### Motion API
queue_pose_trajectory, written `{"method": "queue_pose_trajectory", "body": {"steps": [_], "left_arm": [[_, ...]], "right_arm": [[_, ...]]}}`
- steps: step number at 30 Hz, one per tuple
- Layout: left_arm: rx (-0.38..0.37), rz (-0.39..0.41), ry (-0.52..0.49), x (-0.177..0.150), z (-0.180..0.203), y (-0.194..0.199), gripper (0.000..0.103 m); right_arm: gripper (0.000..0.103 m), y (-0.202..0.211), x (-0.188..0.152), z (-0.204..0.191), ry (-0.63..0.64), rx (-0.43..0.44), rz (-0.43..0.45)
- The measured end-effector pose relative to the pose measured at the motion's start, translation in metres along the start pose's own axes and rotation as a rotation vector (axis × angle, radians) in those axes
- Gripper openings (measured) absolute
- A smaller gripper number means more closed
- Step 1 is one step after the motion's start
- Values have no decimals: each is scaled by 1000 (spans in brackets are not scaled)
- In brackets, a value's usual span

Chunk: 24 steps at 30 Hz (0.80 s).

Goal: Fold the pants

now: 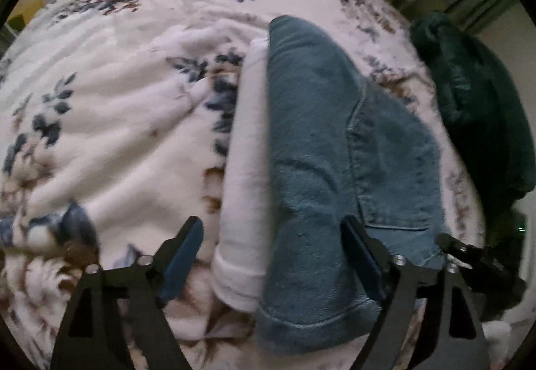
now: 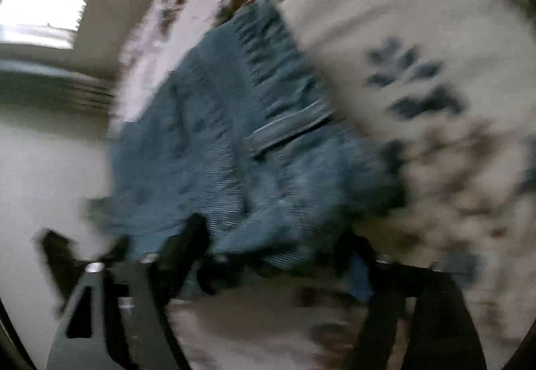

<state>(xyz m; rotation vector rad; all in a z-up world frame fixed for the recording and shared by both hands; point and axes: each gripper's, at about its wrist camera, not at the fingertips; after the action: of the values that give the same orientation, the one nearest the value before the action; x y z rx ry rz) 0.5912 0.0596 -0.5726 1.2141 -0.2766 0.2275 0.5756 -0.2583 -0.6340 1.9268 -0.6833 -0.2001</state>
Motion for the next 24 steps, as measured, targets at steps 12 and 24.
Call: {"method": "queue_pose_trajectory", "body": {"steps": [12, 24], "left_arm": [[309, 82, -128, -15, 63, 67, 94], [317, 200, -154, -54, 138, 198, 94]], "right_arm": [[95, 101, -20, -72, 313, -406, 171], [95, 266, -85, -89, 362, -376, 283]]}}
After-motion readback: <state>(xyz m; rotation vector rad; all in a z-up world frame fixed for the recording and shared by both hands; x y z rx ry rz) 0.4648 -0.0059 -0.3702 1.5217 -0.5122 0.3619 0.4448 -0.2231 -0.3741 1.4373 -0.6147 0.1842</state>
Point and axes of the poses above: each gripper's, at about its wrist camera, not at the fingertips, and y roughly against the way its jaws point, z to its right, x to its top, and after that the axes turned 1 degree about -y, right-handed
